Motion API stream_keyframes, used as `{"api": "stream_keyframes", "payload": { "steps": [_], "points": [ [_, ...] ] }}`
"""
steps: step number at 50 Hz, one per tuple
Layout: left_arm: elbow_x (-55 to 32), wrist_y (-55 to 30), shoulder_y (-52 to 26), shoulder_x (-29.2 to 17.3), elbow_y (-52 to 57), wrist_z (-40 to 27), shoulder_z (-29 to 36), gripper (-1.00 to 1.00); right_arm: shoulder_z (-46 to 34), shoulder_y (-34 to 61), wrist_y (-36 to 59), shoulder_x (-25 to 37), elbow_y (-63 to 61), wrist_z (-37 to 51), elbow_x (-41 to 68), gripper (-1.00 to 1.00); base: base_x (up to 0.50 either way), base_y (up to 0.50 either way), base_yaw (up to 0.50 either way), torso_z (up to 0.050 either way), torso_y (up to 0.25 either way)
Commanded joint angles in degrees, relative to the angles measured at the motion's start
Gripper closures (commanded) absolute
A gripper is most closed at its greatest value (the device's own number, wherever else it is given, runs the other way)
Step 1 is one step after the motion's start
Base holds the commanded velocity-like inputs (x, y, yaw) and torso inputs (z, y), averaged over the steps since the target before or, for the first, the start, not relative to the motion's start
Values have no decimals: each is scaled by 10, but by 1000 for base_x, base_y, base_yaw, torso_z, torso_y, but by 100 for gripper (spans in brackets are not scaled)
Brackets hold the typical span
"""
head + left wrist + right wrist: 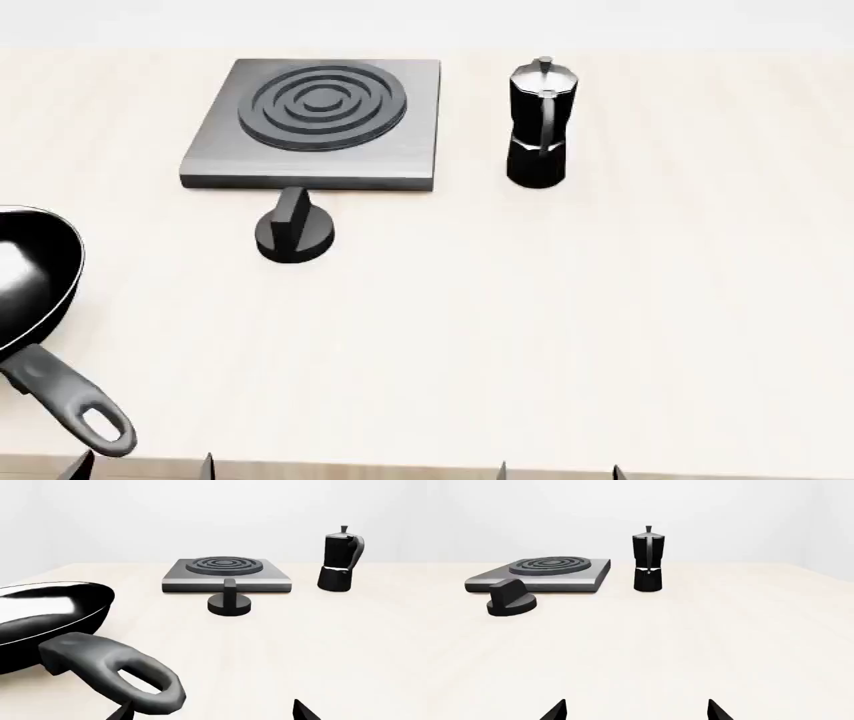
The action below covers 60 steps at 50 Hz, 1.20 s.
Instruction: Turn on the stove.
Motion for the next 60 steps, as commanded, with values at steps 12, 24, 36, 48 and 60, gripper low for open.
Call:
{"api": "stream_keyframes", "payload": {
  "steps": [12,24,36,48,60],
  "points": [
    [-20,5,-3,-27,-9,-30,35,-100,-40,11,30,26,14,43,3,-100,0,0,0,0,0],
    [-32,-3,3,-39,7,-42,49,-100,-52,6,28,37,5,60,12,-100,0,0,0,0,0],
    [-45,-107,15,-53,121,-63,51,-100,-73,-7,135,53,-117,70,3,-100,0,0,0,0,0],
    [-47,-189,5,-73,226,-78,55,-100,-78,5,257,70,-261,78,4,-100,0,0,0,0,0],
    [-69,-273,-47,-83,296,-78,56,-100,-75,54,365,81,-353,76,12,-100,0,0,0,0,0]
  ]
}}
